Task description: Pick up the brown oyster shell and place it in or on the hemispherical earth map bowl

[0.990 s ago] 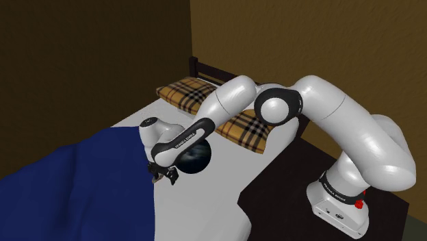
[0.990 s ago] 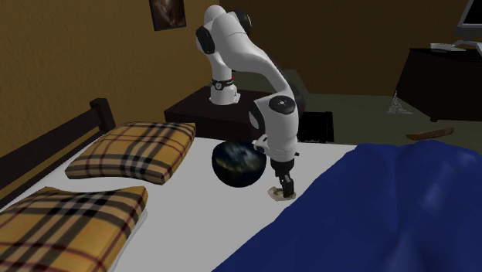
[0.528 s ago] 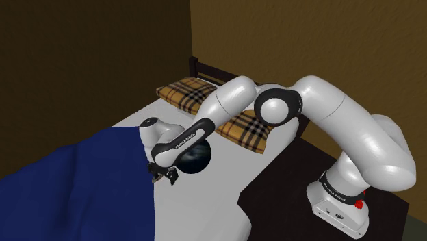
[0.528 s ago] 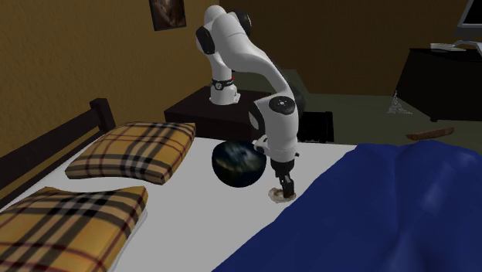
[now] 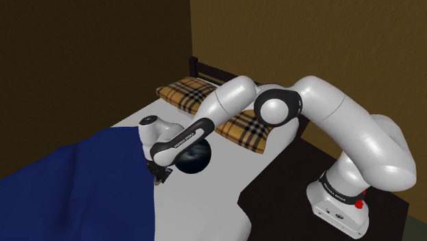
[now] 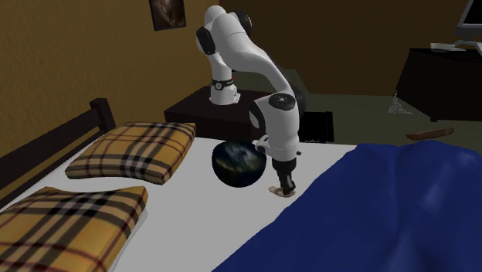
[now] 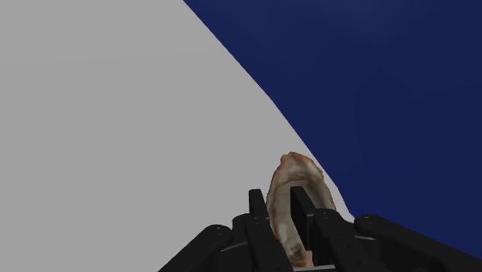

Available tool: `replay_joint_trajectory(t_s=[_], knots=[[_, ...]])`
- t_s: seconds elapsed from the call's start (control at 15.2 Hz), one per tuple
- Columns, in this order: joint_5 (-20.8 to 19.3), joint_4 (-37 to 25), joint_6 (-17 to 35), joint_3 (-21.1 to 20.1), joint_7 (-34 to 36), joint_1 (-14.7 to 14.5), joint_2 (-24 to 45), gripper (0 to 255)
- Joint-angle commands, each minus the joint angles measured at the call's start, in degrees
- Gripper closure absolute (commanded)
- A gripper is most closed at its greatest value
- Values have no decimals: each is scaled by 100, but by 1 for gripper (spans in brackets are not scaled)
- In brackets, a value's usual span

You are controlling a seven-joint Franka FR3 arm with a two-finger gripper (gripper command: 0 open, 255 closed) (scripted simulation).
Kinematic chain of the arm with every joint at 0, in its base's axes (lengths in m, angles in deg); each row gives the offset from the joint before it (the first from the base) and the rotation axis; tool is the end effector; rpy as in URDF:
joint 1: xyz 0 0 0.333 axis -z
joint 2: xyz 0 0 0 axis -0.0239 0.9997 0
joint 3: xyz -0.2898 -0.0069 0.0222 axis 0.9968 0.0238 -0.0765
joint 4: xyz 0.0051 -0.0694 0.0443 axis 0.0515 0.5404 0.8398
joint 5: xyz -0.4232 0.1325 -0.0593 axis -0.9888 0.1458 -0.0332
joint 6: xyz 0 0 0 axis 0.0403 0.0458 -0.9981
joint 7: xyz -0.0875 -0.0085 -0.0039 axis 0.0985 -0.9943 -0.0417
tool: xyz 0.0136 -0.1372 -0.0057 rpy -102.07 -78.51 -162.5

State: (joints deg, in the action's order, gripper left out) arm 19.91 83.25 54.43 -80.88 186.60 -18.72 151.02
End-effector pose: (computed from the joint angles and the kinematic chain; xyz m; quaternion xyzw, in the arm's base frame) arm 0.5854 0.4717 0.0107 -0.8473 0.5241 0.0852 0.0109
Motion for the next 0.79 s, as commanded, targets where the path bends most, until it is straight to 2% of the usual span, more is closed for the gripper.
replay_joint_trajectory(t_s=[0.0,0.73], knots=[[6,100,-202,6,-4,-11,73,255],[123,510,-512,-135,30,150,-635,255]])
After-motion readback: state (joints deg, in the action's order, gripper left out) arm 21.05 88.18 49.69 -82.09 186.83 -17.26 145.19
